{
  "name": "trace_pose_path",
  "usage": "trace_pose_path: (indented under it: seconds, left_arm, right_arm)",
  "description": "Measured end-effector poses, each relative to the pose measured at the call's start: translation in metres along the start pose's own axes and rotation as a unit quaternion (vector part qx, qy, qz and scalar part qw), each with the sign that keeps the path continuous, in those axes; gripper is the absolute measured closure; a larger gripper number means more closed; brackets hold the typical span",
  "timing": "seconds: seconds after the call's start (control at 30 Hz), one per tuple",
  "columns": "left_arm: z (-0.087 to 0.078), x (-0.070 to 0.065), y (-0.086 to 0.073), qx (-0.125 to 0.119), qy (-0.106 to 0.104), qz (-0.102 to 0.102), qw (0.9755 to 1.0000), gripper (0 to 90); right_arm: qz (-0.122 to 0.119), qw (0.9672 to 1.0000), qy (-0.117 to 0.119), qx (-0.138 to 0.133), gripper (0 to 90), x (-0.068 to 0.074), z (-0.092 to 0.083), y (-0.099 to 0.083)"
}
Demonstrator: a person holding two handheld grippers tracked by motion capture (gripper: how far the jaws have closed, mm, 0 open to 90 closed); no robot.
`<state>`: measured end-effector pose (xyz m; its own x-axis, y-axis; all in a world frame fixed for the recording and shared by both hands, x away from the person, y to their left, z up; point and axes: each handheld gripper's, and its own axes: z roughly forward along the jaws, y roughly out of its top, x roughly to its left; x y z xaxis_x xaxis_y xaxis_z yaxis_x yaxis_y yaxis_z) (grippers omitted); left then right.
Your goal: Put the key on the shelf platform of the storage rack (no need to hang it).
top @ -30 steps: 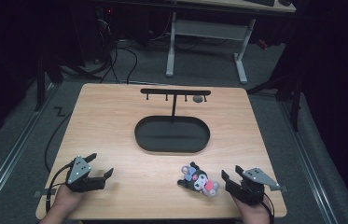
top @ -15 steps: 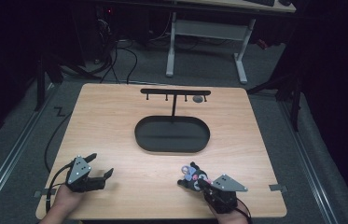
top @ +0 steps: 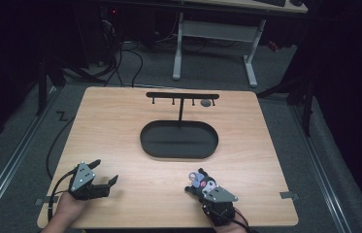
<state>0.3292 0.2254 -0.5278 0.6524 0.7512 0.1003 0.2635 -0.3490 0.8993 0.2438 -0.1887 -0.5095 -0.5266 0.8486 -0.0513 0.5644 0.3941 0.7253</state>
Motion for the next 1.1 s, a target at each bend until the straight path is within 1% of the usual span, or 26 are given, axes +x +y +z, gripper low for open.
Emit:
trace_pose_path:
  seconds: [0.07,0.13,0.2,0.43,0.6,0.73,0.83,0.93,1.03,1.1]
  left_arm:
    - [0.000,0.000,0.000,-0.001,0.000,0.000,1.0000,15.5]
    - [-0.001,0.000,0.000,-0.001,-0.001,0.000,1.0000,15.5]
    - [-0.001,0.000,0.000,-0.002,-0.002,0.000,1.0000,15.5]
    - [0.000,0.000,0.000,-0.001,-0.003,0.000,1.0000,15.5]
    - [0.000,0.001,0.000,-0.001,-0.002,-0.002,1.0000,15.5]
    - [0.000,0.000,0.000,-0.001,-0.002,0.000,1.0000,15.5]
    - [0.000,0.000,0.000,0.000,-0.002,0.000,1.0000,15.4]
    - [0.000,0.000,0.000,-0.001,-0.003,0.000,1.0000,15.5]
    - [0.000,0.000,0.000,-0.001,-0.003,0.000,1.0000,15.5]
    - [0.000,0.000,0.000,-0.001,-0.003,0.001,1.0000,15.5]
  right_arm:
    - [0.003,0.9999,-0.012,0.002,90.0,-0.003,0.002,0.000]
    - [0.008,0.9998,-0.019,0.002,90.0,-0.008,0.003,0.000]
    - [0.018,0.9994,-0.030,0.000,90.0,-0.013,0.004,0.000]
    - [0.035,0.9978,-0.057,0.001,90.0,-0.030,0.006,-0.002]
    - [0.053,0.9953,-0.081,0.001,90.0,-0.044,0.012,-0.002]
    - [0.062,0.9938,-0.093,-0.006,90.0,-0.050,0.015,0.000]
    - [0.063,0.9935,-0.094,-0.006,89.7,-0.052,0.017,0.001]
    - [0.058,0.9941,-0.092,-0.002,88.7,-0.049,0.017,-0.001]
    - [0.052,0.9950,-0.085,-0.013,86.7,-0.045,0.011,0.000]
    - [0.051,0.9956,-0.076,-0.020,83.8,-0.044,0.006,0.000]
